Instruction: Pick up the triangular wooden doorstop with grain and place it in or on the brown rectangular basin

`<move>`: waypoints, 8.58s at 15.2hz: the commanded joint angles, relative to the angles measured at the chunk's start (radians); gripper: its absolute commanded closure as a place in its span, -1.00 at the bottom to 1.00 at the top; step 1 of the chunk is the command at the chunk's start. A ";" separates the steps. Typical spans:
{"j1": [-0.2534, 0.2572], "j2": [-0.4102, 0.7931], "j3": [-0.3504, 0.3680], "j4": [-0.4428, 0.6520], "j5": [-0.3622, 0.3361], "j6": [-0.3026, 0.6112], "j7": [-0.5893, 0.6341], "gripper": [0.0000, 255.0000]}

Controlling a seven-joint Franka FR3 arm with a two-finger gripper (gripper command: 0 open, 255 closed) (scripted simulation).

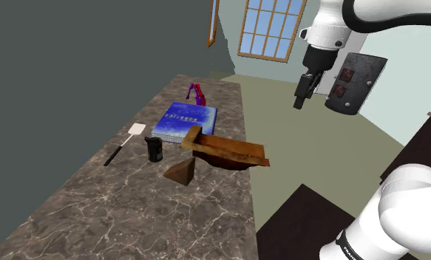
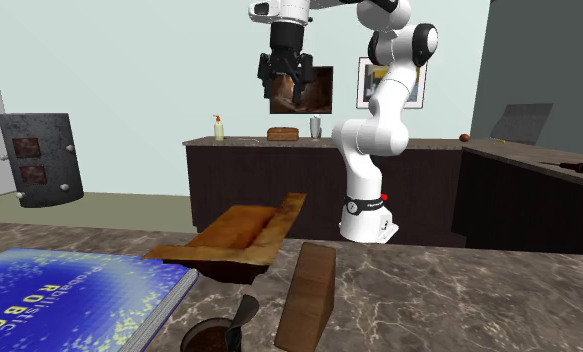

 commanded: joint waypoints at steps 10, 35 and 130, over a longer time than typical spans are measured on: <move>0.077 0.182 0.080 -0.032 0.088 0.218 0.058 -1.00; 0.215 0.775 0.264 0.159 0.134 0.657 0.176 -1.00; 0.076 0.437 0.029 0.023 0.178 0.442 -0.216 1.00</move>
